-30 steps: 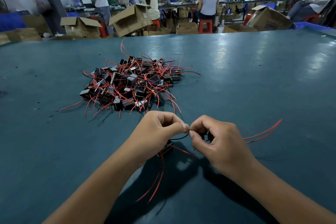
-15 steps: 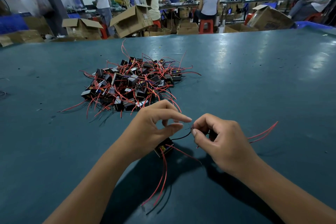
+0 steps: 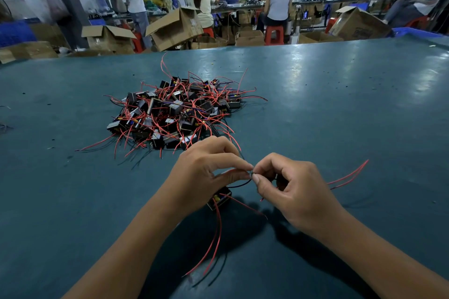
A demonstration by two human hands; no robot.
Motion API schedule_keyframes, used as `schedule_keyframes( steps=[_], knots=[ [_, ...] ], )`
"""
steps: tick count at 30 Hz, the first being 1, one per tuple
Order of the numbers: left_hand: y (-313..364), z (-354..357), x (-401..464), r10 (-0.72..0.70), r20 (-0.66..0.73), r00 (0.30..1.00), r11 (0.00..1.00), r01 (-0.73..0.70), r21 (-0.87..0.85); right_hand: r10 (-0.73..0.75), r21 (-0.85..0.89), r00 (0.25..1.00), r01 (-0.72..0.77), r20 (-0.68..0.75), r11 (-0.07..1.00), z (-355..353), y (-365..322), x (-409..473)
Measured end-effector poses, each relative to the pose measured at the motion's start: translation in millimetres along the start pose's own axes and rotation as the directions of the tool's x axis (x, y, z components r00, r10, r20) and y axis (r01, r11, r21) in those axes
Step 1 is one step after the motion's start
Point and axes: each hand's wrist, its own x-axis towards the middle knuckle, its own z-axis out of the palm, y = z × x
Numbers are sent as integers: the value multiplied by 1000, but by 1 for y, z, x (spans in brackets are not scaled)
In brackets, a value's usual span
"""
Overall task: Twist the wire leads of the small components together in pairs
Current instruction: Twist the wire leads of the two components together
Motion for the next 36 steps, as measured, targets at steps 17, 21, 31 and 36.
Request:
schedule_keyframes(
  steps=[17,21,31,36],
  knots=[
    [13,2,-1,-328,260,908,864,400,-306,-88,-61,996,86,-18,994,4,2,0],
    [19,10,1,-471,287,834,693,552,-464,-90,-79,995,87,-40,993,6,2,0],
    [8,-3,-1,-437,198,878,785,479,-392,-2,-47,999,0,-48,999,4,4,0],
    [7,-8,-3,-388,273,880,808,468,-359,39,-26,996,-41,-78,999,3,5,1]
  ],
)
